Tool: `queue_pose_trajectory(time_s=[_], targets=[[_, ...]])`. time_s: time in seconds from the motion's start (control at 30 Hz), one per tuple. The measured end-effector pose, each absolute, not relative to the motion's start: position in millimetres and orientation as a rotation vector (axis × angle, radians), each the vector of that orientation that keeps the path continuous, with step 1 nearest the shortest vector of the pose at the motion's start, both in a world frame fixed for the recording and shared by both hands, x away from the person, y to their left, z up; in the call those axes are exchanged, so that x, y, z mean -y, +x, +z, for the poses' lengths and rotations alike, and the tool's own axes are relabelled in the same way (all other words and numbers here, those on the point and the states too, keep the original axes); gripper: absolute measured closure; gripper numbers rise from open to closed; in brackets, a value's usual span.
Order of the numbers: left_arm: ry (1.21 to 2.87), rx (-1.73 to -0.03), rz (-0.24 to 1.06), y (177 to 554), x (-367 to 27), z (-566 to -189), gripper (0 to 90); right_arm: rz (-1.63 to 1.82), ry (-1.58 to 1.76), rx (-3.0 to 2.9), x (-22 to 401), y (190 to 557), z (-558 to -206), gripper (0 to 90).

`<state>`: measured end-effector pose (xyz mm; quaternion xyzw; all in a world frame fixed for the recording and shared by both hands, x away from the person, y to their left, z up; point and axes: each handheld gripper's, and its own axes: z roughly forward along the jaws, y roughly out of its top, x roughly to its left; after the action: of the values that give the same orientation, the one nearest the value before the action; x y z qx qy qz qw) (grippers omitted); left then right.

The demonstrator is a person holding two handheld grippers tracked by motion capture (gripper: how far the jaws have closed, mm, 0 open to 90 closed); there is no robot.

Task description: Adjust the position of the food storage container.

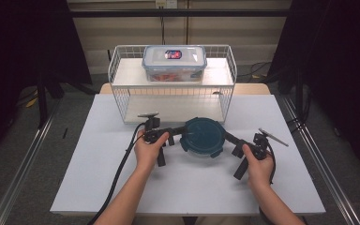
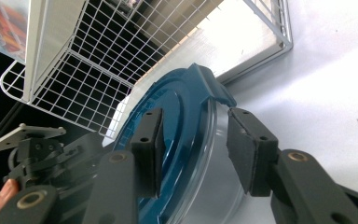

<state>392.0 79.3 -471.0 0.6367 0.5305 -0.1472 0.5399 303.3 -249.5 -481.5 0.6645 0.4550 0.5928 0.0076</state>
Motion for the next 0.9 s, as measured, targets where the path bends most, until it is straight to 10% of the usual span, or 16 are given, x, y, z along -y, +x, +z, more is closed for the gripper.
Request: queue_pose_trajectory(time_s=[0.9], targets=[[1.434,-1.347,-0.441,386.8,-82.8,-477.3,70.1,1.871,2.19,-1.367,243.5,301.9,-487.2,68.3]])
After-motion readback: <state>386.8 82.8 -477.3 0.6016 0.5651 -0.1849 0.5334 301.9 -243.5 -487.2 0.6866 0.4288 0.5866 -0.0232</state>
